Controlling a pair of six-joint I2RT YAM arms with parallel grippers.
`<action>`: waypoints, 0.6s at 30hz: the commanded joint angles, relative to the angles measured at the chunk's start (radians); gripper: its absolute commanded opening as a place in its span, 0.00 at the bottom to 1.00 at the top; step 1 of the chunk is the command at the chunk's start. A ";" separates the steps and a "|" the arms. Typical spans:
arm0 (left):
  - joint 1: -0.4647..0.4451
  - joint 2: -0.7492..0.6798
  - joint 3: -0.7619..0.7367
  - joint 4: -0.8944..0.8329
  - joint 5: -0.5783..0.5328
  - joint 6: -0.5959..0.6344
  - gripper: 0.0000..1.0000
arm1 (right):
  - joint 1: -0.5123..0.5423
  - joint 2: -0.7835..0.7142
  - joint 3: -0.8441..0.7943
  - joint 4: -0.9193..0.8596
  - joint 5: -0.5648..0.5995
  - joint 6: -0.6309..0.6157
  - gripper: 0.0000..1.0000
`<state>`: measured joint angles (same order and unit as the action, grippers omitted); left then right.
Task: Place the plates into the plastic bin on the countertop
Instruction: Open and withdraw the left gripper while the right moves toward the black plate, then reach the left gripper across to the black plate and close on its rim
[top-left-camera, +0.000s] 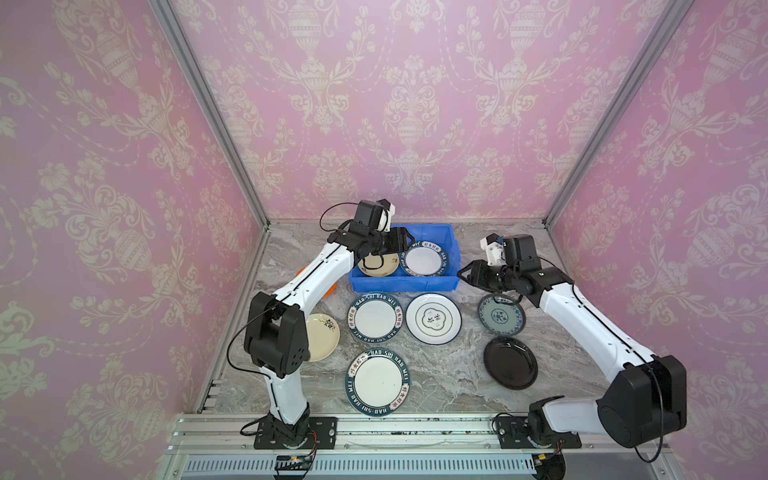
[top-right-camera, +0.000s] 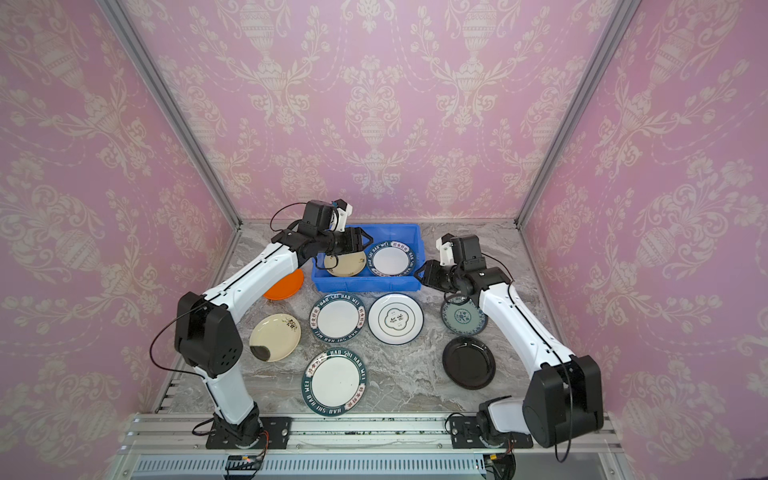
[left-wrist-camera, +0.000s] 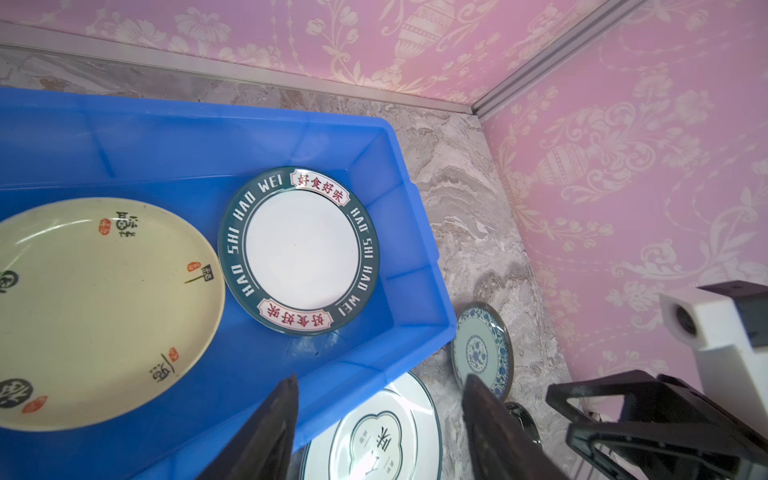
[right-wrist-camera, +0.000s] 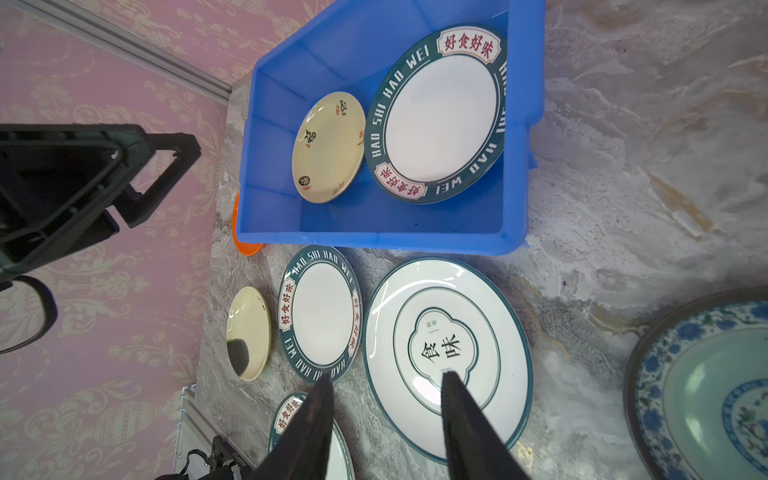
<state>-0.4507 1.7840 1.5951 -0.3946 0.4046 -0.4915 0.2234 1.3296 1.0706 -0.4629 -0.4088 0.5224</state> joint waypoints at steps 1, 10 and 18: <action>-0.072 -0.026 -0.067 -0.096 0.043 0.079 0.64 | -0.010 -0.058 -0.048 -0.045 0.013 -0.006 0.44; -0.299 0.064 -0.081 -0.094 0.112 0.099 0.49 | -0.201 -0.186 -0.230 0.064 0.019 0.189 0.42; -0.416 0.181 -0.078 0.017 0.147 0.028 0.44 | -0.334 -0.363 -0.347 0.114 0.002 0.255 0.42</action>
<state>-0.8494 1.9186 1.5085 -0.4053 0.5175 -0.4427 -0.0879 1.0218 0.7376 -0.3958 -0.3923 0.7372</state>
